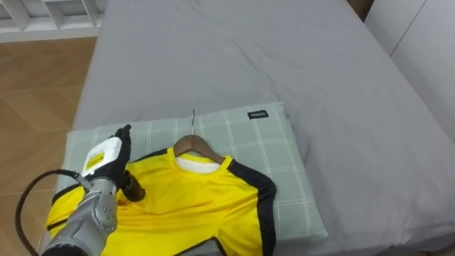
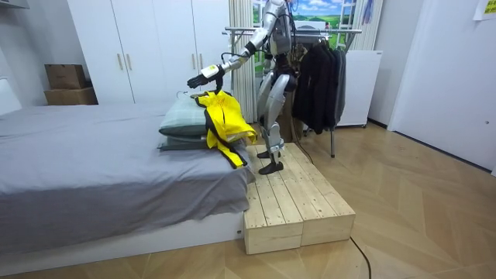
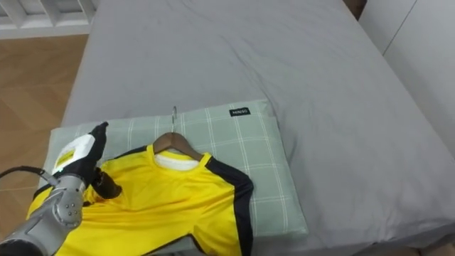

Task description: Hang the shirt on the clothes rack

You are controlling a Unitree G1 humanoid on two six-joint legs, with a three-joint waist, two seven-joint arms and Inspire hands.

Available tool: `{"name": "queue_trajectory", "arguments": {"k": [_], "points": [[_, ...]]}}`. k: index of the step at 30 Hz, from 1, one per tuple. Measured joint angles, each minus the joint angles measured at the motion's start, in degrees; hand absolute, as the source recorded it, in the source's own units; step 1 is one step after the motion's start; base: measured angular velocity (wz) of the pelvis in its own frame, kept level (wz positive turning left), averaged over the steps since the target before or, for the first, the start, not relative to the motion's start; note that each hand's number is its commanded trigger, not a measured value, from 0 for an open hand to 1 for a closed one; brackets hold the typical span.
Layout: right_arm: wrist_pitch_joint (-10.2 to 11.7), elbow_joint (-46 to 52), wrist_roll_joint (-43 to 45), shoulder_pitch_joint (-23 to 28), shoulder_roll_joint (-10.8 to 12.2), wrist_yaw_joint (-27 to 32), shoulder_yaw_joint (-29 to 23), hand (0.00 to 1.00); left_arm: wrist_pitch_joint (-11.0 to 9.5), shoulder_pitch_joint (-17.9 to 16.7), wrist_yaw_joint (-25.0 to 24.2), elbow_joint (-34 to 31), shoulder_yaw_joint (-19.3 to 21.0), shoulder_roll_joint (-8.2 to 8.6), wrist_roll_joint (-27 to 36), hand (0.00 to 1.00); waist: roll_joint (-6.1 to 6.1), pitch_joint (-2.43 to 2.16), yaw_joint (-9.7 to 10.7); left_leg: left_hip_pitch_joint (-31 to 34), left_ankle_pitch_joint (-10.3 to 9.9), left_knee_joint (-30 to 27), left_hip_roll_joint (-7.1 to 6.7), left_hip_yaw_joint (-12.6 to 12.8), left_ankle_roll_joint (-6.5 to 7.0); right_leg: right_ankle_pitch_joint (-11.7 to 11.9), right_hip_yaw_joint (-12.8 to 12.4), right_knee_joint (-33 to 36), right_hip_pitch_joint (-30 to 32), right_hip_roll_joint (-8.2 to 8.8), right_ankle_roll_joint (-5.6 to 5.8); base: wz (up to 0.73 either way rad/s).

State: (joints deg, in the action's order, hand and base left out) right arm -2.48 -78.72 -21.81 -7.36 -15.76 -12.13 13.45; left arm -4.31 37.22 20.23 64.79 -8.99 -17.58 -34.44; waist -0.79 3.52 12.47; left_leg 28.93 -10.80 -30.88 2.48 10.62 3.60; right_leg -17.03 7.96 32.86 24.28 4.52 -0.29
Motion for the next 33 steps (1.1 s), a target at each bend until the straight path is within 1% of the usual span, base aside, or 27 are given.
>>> {"name": "queue_trajectory", "arguments": {"k": [4, 6, 7, 9, 13, 15, 17, 18, 23, 26, 30, 33], "points": [[-0.01, 0.04, -0.46, -0.1, 0.11, 0.9, 0.69, 0.0, -0.02, 0.99, 2.28, 0.59, -0.13, -0.04, 0.3, 0.0, 0.12, 0.11, 0.01, 0.68, -0.01, -0.29, 0.38, 0.01, 0.01, 0.04, -0.1, 0.46, 0.83, -0.07, -0.07, 0.0], [0.0, 0.21, -0.63, -0.38, 0.13, 1.09, 1.21, 0.0, -0.27, 1.52, 3.79, 0.71, -0.26, -0.04, 1.2, 0.0, 0.13, 0.51, 0.0, 1.05, -0.23, -0.91, 0.71, 0.03, 0.13, 0.02, -0.14, 0.84, 1.1, -0.27, -0.1, -0.03], [0.0, 0.31, -0.81, -0.44, 0.14, 1.11, 1.26, 0.0, -0.34, 1.78, 4.23, 0.88, -0.28, -0.05, 1.19, 0.0, 0.1, 0.54, 0.0, 1.31, -0.23, -0.94, 0.76, 0.02, 0.13, 0.03, -0.14, 0.84, 1.33, -0.33, -0.11, 0.0], [0.1, 0.81, -1.76, -0.44, 0.13, 1.4, 1.68, 0.0, -0.6, 2.75, 5.19, 1.79, -0.36, -0.12, 1.19, 0.0, -0.1, 0.8, 0.07, 2.09, -0.2, -1.13, 0.88, 0.06, 0.11, 0.11, -0.12, 1.0, 2.07, -0.42, -0.23, 0.0], [0.37, 0.75, -0.43, -0.41, 0.13, 1.52, 1.62, 0.0, -0.69, 4.15, 6.19, 2.14, -0.2, -0.29, 0.96, 0.0, -0.38, 0.94, 0.29, 3.43, -0.21, -1.79, 0.83, 0.06, 0.12, 0.05, -0.29, 2.03, 3.59, -0.31, -0.26, 0.0], [0.69, 0.77, 0.28, -0.46, 0.12, 1.56, 1.61, 0.0, -1.02, 5.24, 6.8, 2.14, -0.22, -1.16, 0.49, 0.0, -0.45, 1.03, 0.58, 4.4, -0.2, -2.31, 0.78, 0.29, 0.13, -0.02, -0.41, 3.05, 4.92, -0.03, -0.37, 0.0], [0.66, 0.77, 0.82, -0.4, 0.17, 1.72, 1.63, 0.0, -1.08, 5.39, 6.87, 2.14, -0.26, -1.78, 0.55, 0.0, -0.5, 1.06, 1.32, 4.46, -0.22, -2.72, 0.78, 0.27, 0.15, -0.16, -0.3, 3.47, 4.89, 0.18, -0.55, 0.02], [0.66, 0.8, 0.88, -0.45, 0.16, 1.74, 1.63, 0.0, -1.08, 5.64, 6.87, 2.14, -0.33, -2.08, 0.63, 0.0, -0.5, 1.08, 1.6, 4.48, -0.38, -2.82, 0.79, 0.27, 0.16, -0.43, -0.24, 3.78, 4.91, 0.31, -0.64, 0.04], [0.54, 0.78, 1.11, -1.2, 0.16, 2.42, 1.58, 0.0, -1.13, 7.4, 6.66, 2.12, -0.47, -2.05, 1.15, 0.0, -0.81, 1.25, 1.69, 4.48, -0.56, -3.05, 0.89, 0.26, 0.11, -0.62, -0.2, 3.96, 4.94, 0.3, -0.71, 0.0], [0.52, 0.82, 1.6, -2.1, 0.61, 3.07, 1.58, 0.0, -1.13, 7.59, 5.87, 2.13, -0.76, -2.04, 1.48, 0.0, -0.82, 1.26, 1.97, 4.28, -0.56, -2.97, 0.85, 0.5, 0.12, -0.63, -0.35, 4.22, 5.0, 0.36, -0.7, -0.04], [0.52, 0.94, 1.71, -2.83, 0.93, 3.28, 1.58, 0.0, -0.97, 7.57, 3.22, 2.51, -1.71, -1.98, 3.78, 0.0, -0.8, 1.27, 1.92, 4.36, -0.55, -2.95, 0.87, 1.26, 0.13, -0.67, -1.19, 4.95, 5.77, 0.37, -0.64, -0.06], [0.45, 0.9, 2.1, -2.82, 0.93, 3.26, 1.49, 0.0, -0.95, 7.57, 0.8, 3.2, -2.97, -1.95, 4.75, 0.0, -0.8, 1.28, 2.34, 4.43, -0.55, -2.97, 0.91, 1.24, 0.12, -0.72, -1.3, 4.98, 5.83, 0.29, -0.68, -0.02]]}}
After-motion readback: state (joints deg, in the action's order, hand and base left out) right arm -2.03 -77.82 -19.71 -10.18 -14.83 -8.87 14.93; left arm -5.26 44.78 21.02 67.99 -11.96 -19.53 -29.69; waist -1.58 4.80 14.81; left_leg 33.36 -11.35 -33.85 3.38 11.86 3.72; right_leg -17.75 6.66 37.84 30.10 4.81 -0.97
